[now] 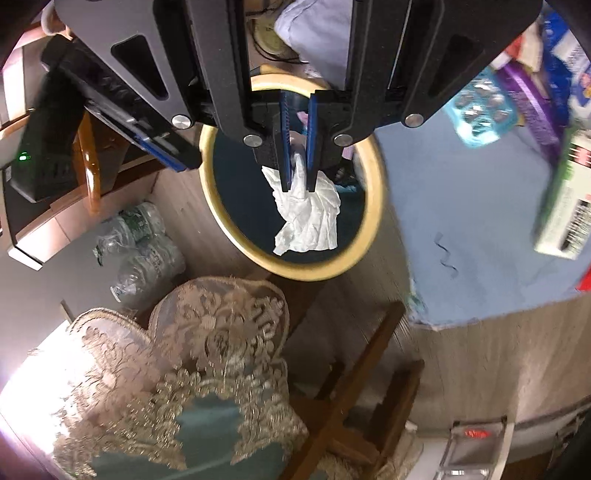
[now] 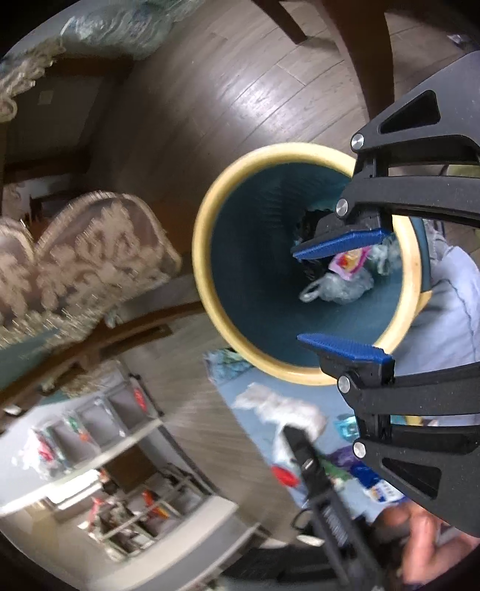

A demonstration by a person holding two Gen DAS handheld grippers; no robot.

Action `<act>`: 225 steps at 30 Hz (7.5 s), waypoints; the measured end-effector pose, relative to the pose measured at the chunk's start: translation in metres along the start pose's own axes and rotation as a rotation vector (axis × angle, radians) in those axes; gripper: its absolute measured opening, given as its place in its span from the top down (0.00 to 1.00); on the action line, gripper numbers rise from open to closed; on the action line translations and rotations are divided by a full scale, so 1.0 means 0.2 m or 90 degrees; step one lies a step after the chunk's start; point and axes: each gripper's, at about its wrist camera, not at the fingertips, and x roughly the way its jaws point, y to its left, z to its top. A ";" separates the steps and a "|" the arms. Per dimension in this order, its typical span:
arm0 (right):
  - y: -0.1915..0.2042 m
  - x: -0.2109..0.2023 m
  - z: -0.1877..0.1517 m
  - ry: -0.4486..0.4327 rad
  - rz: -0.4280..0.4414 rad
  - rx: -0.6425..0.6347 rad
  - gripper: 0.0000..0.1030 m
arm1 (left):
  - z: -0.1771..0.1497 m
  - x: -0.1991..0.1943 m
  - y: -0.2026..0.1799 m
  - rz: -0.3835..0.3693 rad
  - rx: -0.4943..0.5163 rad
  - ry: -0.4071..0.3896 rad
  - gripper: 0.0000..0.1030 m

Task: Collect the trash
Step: 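Open the left tool over the bin to drop the tissue, then move both open tools back over the cushion, then grasp the silver medicine sachet with the left tool while the right tool grasps the red-printed paper cup, then lift the sachet with the left tool while the right tool carries the paper cup to the bin, then open both tools over the bin to drop the sachet and cup, then move both open tools back over the cushion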

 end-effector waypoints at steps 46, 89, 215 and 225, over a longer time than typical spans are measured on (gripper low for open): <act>0.33 0.04 -0.04 0.023 0.112 -0.055 0.34 | -0.18 -0.74 0.55 0.216 -0.006 -0.074 0.20; 0.82 0.25 -0.43 0.193 0.198 -0.259 0.34 | -0.76 -0.42 0.71 0.313 0.048 0.134 0.72; -0.07 -0.03 -0.04 -0.012 0.044 0.069 0.78 | -0.10 -0.16 0.04 0.110 0.100 -0.002 0.30; 0.03 -0.03 -0.05 -0.010 0.073 0.044 0.60 | -0.14 -0.39 0.20 0.177 0.101 -0.037 0.23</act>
